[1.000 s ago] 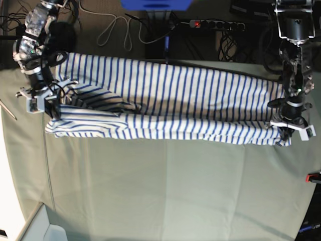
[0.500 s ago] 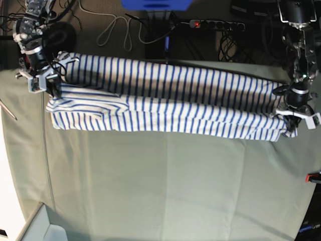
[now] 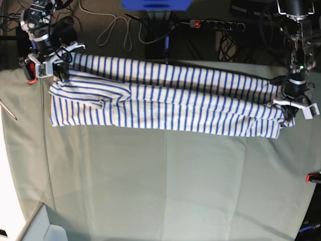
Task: Layout the t-shirt on the table in an organized manner, then fold the t-shirt properly
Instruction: 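Hold the folded strip ends with both grippers and adjust the grip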
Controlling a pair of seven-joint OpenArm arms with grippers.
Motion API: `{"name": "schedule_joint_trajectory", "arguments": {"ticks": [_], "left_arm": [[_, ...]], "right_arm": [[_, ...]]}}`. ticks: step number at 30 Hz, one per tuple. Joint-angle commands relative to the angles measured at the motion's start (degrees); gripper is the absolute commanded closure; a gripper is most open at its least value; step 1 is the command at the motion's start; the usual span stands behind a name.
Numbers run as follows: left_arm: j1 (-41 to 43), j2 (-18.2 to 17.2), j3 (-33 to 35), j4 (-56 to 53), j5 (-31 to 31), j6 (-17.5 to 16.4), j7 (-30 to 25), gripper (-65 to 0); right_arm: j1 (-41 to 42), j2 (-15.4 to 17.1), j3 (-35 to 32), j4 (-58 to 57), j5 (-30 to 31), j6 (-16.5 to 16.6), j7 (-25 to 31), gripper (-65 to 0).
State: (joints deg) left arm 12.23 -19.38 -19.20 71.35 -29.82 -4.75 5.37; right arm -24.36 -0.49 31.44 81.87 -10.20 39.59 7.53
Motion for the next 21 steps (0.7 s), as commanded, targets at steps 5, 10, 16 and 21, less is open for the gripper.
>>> {"name": "schedule_joint_trajectory", "arguments": {"ticks": [5, 10, 16, 21], "left_arm": [[0.65, -0.98, -3.17, 0.69, -0.02, -0.04, -1.28, -0.1], [0.30, -0.36, -3.08, -3.18, -0.02, -0.04, -1.28, -0.5], [0.56, 0.17, -3.00, -4.32, 0.07, -0.13, -1.28, -9.3], [1.35, 0.34, -3.44, -3.88, 0.07, -0.04, -1.28, -38.1]], "right_arm": [[-1.62, 0.45, 0.34, -2.00, 0.75, 0.41, 6.23, 0.0], [-1.09, 0.54, 0.34, -4.11, 0.75, 0.41, 6.23, 0.0], [-1.00, 0.54, 0.34, -3.84, 0.75, 0.41, 6.23, 0.0], [-1.00, 0.54, 0.34, -3.84, 0.75, 0.41, 6.23, 0.0]]}}
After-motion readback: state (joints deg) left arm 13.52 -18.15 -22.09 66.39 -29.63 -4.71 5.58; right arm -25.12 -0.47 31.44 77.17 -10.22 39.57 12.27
